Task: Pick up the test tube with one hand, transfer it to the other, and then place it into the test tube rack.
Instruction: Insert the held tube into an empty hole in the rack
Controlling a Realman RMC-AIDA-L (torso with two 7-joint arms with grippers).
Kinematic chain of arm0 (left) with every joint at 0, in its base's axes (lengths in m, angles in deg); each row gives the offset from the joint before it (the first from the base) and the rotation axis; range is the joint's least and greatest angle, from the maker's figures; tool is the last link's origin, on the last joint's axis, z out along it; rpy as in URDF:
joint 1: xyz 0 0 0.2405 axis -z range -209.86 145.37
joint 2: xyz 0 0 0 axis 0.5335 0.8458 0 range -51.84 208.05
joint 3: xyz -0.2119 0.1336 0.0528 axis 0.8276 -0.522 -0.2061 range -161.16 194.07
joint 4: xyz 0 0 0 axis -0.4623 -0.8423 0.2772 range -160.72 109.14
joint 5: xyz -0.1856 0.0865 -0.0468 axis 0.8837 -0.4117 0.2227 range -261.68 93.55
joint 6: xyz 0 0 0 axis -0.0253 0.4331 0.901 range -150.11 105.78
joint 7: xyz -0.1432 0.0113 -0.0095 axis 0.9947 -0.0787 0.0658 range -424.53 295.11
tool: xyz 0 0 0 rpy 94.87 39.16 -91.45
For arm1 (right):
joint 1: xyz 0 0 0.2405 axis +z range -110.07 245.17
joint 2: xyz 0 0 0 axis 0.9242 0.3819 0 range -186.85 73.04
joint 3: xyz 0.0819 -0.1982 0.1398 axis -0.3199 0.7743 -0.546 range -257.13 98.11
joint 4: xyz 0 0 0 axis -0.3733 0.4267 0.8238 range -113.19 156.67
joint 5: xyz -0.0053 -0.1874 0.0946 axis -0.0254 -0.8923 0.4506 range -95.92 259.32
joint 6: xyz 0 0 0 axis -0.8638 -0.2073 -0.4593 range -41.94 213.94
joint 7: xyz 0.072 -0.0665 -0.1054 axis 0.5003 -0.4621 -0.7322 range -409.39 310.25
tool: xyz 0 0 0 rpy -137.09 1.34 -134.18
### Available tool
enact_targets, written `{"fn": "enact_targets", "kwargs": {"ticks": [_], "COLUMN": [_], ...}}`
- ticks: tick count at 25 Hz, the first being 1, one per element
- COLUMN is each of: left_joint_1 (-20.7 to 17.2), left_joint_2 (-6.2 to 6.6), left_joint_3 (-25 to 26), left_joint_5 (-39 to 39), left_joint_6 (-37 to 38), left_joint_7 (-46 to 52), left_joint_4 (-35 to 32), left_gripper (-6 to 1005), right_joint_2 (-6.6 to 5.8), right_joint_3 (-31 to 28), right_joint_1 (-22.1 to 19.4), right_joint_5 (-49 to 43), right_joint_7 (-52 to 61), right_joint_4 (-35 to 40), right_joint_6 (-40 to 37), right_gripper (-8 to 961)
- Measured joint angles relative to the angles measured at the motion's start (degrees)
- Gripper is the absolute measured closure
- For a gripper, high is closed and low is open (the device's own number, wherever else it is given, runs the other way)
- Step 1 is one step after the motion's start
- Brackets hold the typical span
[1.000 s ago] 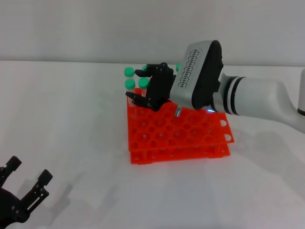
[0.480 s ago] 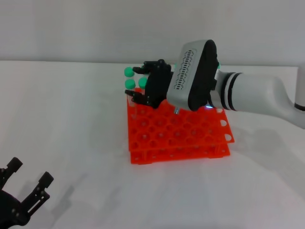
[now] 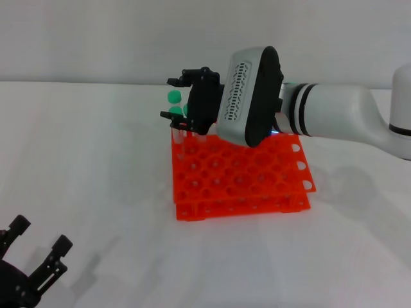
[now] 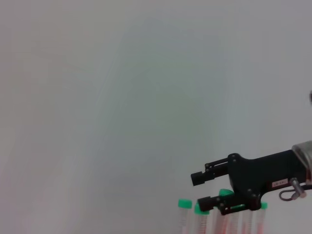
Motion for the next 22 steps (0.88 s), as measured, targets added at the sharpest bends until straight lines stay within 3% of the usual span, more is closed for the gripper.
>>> {"fn": "enact_targets", "kwargs": {"ticks": [7,13,17,22], "left_joint_1": [0.67,0.52,0.58,0.7], "left_joint_2": [0.0,0.05,0.14,0.16], "left_joint_3": [0.0,0.0,0.0,0.0], "left_joint_5": [-1.04,-1.14,-1.14,-1.12], "left_joint_6": [0.07,0.07,0.07,0.06], "left_joint_7": [-0.83,-1.39,-1.51,-1.51], "left_joint_4": [-1.31,-1.44,-1.45,-1.42], "left_gripper": [119,119,119,119], "right_joint_2": [-0.01,0.0,-0.01,-0.12], "right_joint_3": [-1.0,-7.06,-7.56,-6.19], "right_joint_1": [-0.3,-2.55,-3.32,-8.77], "right_joint_5": [2.23,3.74,3.77,3.33], "right_joint_7": [-3.24,-9.07,-9.61,-9.41], "right_joint_4": [-2.46,-2.63,-2.0,5.39], "right_joint_6": [0.61,-0.11,-0.79,-0.87], "right_gripper": [392,391,390,390]}}
